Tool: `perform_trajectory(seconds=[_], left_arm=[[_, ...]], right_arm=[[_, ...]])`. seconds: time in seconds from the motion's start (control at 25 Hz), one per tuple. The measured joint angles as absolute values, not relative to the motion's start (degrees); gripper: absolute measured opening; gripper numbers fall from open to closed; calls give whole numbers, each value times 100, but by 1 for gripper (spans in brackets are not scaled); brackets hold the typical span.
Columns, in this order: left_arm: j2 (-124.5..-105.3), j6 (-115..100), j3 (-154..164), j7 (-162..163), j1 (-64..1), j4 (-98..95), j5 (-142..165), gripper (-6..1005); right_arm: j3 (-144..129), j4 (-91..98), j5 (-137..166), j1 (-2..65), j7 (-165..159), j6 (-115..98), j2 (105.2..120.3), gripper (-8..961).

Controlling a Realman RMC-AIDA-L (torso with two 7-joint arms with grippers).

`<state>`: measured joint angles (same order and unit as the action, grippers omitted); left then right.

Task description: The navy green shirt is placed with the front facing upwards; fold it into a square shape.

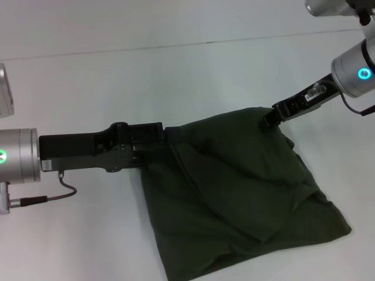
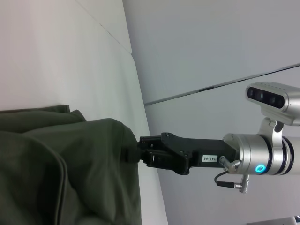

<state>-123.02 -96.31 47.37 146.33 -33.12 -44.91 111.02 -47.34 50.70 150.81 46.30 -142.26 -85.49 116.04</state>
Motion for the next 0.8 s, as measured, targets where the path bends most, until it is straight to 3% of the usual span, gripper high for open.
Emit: perform_trajectory(seconds=[0.32, 0.8], left_arm=[[-12298, -9631, 4728, 14633, -3314, -4491, 11079, 740], [-12282, -9633, 4727, 14652, -3321, -4491, 11069, 740]], right_arm=[[-4740, 5077, 15095, 4622, -14227, -8541, 11605, 47], [-4676, 5567, 15005, 4575, -14231, -8285, 11617, 22]])
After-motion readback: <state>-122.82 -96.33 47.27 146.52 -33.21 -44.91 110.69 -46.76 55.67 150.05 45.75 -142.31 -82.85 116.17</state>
